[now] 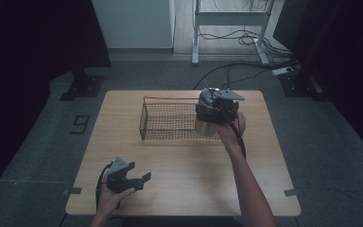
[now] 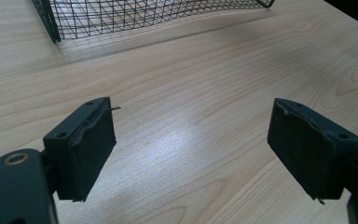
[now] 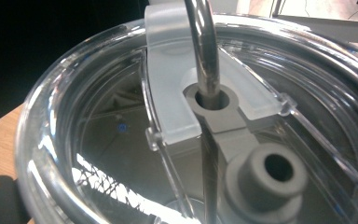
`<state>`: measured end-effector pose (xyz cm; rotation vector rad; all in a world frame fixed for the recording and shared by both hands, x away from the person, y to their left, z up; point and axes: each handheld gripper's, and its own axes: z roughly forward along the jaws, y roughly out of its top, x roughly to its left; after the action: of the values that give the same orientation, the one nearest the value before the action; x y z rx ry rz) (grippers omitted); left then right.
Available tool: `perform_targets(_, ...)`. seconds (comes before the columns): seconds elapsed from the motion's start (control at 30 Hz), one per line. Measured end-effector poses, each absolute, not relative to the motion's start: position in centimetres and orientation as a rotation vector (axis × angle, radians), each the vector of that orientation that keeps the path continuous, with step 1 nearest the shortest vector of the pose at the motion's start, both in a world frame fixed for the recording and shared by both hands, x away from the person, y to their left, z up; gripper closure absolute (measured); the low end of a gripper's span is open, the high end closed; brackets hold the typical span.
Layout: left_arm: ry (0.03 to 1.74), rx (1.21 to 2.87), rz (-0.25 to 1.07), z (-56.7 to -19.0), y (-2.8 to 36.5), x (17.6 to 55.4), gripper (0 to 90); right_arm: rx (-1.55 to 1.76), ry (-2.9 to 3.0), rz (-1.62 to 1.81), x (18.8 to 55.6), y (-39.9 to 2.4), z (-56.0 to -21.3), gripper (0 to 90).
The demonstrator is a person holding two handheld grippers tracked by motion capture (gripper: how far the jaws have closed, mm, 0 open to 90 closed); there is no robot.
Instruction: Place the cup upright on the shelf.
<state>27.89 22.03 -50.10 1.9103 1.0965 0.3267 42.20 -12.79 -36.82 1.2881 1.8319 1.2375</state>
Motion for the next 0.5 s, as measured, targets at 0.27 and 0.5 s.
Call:
perform_targets(0.27, 1.108, 1.896, 0.333, -50.0, 22.6, 28.0, 15.4, 1.293, 1.822, 1.231, 43.3, -12.8, -36.4, 3.3)
perform_targets(0.5, 1.108, 1.896, 0.333, -50.0, 22.6, 28.0, 15.4, 1.3, 1.822, 1.228, 44.3, -12.6, -36.4, 3.3)
